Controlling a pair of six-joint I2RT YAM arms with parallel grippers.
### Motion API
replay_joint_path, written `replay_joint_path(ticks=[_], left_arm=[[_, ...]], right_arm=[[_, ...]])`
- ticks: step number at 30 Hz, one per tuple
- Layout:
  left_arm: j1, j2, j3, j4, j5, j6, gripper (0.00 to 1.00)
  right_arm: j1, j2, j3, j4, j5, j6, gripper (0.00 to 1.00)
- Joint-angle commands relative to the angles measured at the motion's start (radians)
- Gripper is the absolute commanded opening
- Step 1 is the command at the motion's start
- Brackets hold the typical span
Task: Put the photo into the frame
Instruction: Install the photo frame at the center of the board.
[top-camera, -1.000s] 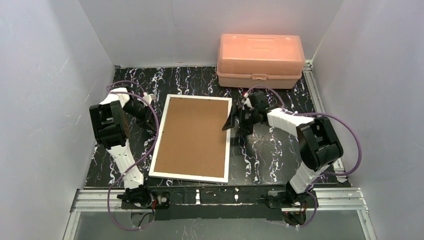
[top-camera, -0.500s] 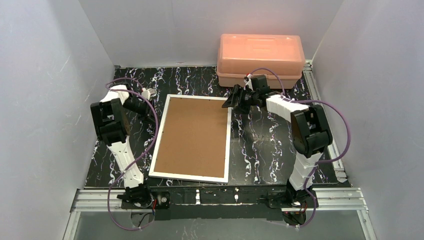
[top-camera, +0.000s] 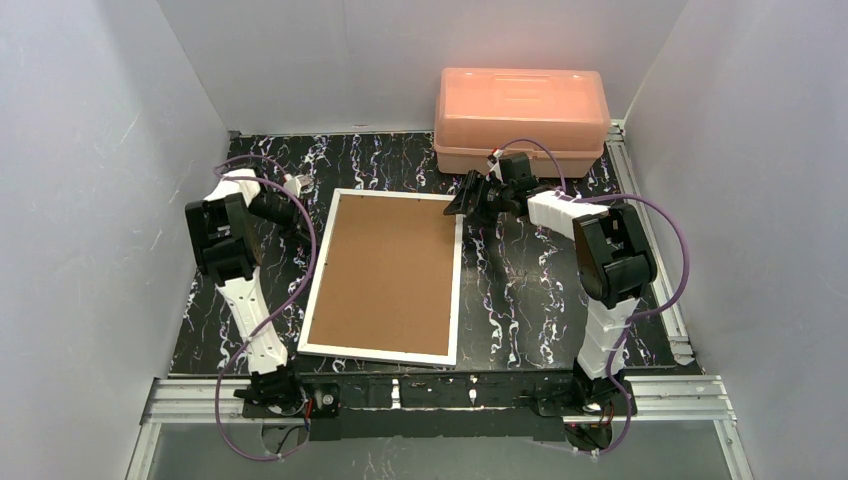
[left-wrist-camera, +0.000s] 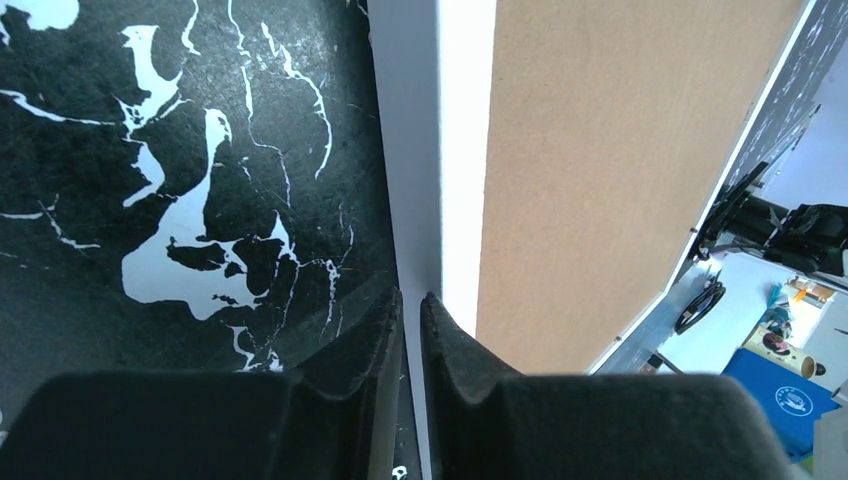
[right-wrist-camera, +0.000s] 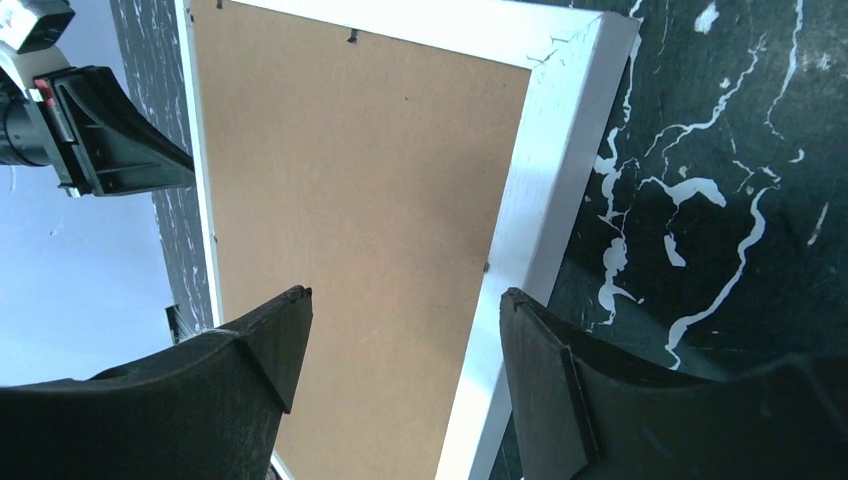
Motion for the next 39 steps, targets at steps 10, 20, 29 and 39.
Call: replay_joint_path(ticks=[10, 20, 29, 39], left_arm=[[-0.008, 0.014, -0.020, 0.018, -0.039, 0.006, 0.03], [-0.009, 0.008, -0.017, 0.018, -0.036, 0.006, 0.03], [-0.015, 0.002, -0.011, 0.018, -0.037, 0.001, 0.03], [-0.024, -0.003, -0.011, 0.018, -0.045, 0.003, 0.03]], right_arm=[[0.003, 0.019, 0.037, 0.069, -0.019, 0.033, 0.74], [0.004, 0.072, 0.009, 0.116, -0.037, 0.060, 0.73], [0.012, 0.092, -0.007, 0.116, -0.055, 0.071, 0.72], [0.016, 0.053, -0.039, 0.057, -0.052, 0.059, 0.72]])
